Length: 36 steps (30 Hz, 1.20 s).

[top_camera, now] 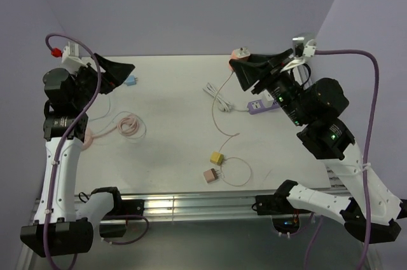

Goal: Insert the plug

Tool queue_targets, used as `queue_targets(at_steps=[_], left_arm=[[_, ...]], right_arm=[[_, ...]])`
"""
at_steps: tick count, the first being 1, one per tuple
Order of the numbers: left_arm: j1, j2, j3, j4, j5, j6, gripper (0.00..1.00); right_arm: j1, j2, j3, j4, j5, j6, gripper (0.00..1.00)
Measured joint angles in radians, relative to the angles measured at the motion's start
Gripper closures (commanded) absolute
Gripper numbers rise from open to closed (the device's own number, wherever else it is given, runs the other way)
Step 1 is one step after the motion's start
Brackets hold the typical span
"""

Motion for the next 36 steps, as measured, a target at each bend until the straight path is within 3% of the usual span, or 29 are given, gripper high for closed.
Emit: queue_targets(at_steps=[2, 7, 15, 22, 36], left_arm=[[-0.002, 0.008, -0.004, 0.068, 0.102, -0.016, 0.10], [-0.038, -0.013, -0.133, 0.333, 0.337, -0.088, 0.01], [-0.204, -0.021, -0.241, 0.558, 0.482, -0.131, 0.00], [-0.307, 0.014, -0.205, 0.566, 0.483, -0.170, 0.05], [-0.467, 0.208, -0.132, 0.404, 0.498, -0.282, 0.07]], right_arm=[[0.000, 0.012, 0.002, -0.054, -0.031, 0.032, 1.00], [0.000, 0.071, 0.011, -0.224, -0.131, 0.121, 1.00], [-0.043, 0.105, 0.010, -0.366, -0.426, 0.196, 1.00], [-0.057, 0.146, -0.012, -0.406, -0.617, 0.092, 1.00], [-0.038, 0.222, -0.052, -0.460, -0.647, -0.035, 1.00]])
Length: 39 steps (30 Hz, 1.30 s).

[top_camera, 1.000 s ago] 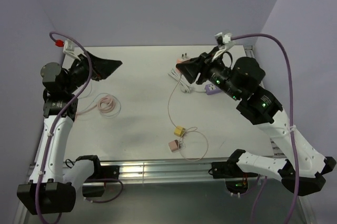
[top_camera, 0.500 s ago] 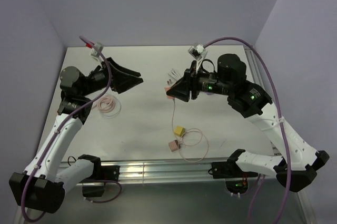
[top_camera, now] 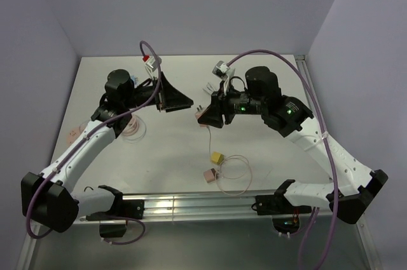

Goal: Insert the plug

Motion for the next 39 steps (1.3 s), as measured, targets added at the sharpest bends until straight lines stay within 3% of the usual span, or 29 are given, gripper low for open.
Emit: queue_targets(at_steps=[15, 20, 28, 35, 39], left_arm=[[-0.108, 0.070, -0.005, 0.093, 0.070, -0.172, 0.12], [-0.130, 0.102, -0.005, 0.116, 0.077, -0.201, 0.21], [-0.131, 0.127, -0.060, 0.204, 0.074, -0.283, 0.48], [-0.131, 0.147, -0.091, 0.233, 0.076, -0.323, 0.50], [-0.131, 0.147, -0.091, 0.229, 0.076, -0.309, 0.45]], right_arm=[[0.034, 0.001, -0.034, 0.006, 0.071, -0.015, 1.00], [0.036, 0.001, -0.040, 0.014, 0.092, -0.015, 1.00], [0.043, -0.011, -0.068, 0.039, 0.093, -0.015, 1.00], [0.059, -0.042, -0.139, 0.096, 0.133, -0.015, 1.00], [0.072, -0.045, -0.140, 0.096, 0.167, -0.016, 1.00]])
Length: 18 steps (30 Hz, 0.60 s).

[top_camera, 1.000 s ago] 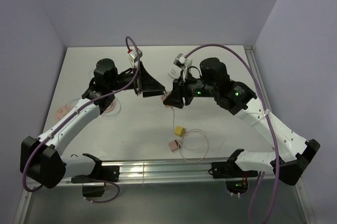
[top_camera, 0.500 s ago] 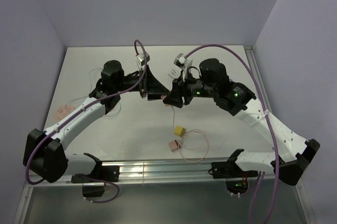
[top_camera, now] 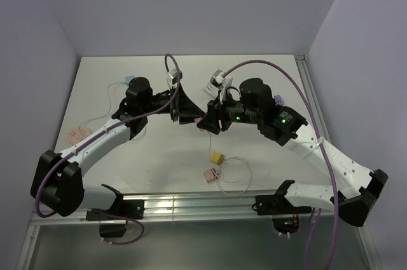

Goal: Insert the plug

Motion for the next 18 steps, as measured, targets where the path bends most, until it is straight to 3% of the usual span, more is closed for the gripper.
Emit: queue_targets(at_steps=[5, 10, 15, 16, 18], left_arm=[[-0.002, 0.000, 0.004, -0.034, -0.010, 0.037, 0.51], [-0.002, 0.000, 0.004, -0.070, -0.028, 0.031, 1.00], [-0.004, 0.001, 0.006, -0.106, -0.038, 0.028, 1.00], [-0.004, 0.001, 0.006, -0.105, -0.040, 0.031, 1.00], [-0.005, 0.002, 0.006, -0.101, -0.044, 0.031, 1.00]], right_arm=[[0.010, 0.042, 0.049, -0.056, 0.034, -0.012, 1.00], [0.015, 0.064, 0.071, -0.108, 0.056, -0.041, 0.97], [0.026, 0.071, 0.071, -0.125, 0.077, -0.068, 0.82], [0.026, 0.070, 0.071, -0.125, 0.080, -0.066, 0.70], [0.026, 0.069, 0.071, -0.124, 0.085, -0.061, 0.59]])
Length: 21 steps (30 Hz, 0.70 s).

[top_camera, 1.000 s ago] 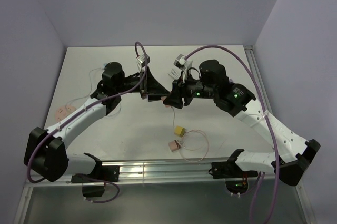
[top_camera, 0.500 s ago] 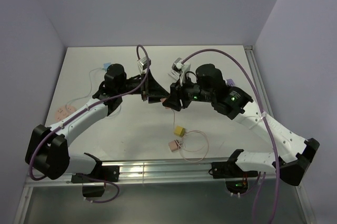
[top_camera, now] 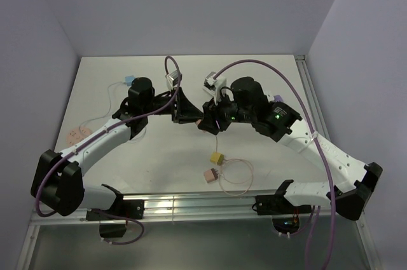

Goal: Insert the plug

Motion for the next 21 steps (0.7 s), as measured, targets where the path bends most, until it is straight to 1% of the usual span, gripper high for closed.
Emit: queue_targets(at_steps=[1, 2, 6, 9, 12, 15, 21], left_arm=[[0.000, 0.001, 0.000, 0.003, -0.002, -0.001, 1.00], [0.000, 0.003, 0.000, 0.008, -0.003, -0.005, 1.00], [-0.003, 0.012, 0.000, 0.045, -0.008, -0.028, 1.00], [-0.010, 0.014, -0.001, 0.077, -0.004, -0.053, 1.00], [-0.027, 0.014, -0.002, 0.144, 0.011, -0.084, 1.00], [-0.030, 0.015, -0.005, 0.197, 0.021, -0.119, 1.00], [-0.030, 0.018, -0.021, 0.284, 0.022, -0.191, 1.00]], right_arm=[[0.000, -0.001, 0.000, 0.001, 0.005, 0.003, 0.54], [0.000, -0.003, 0.000, 0.002, 0.010, 0.007, 0.47], [0.000, -0.023, -0.017, 0.021, 0.032, 0.018, 0.45], [0.001, -0.047, -0.044, 0.056, 0.045, 0.034, 0.29], [0.002, -0.059, -0.061, 0.096, 0.064, 0.053, 0.18], [0.002, -0.079, -0.085, 0.135, 0.074, 0.063, 0.17], [0.004, -0.126, -0.128, 0.188, 0.080, 0.070, 0.18]])
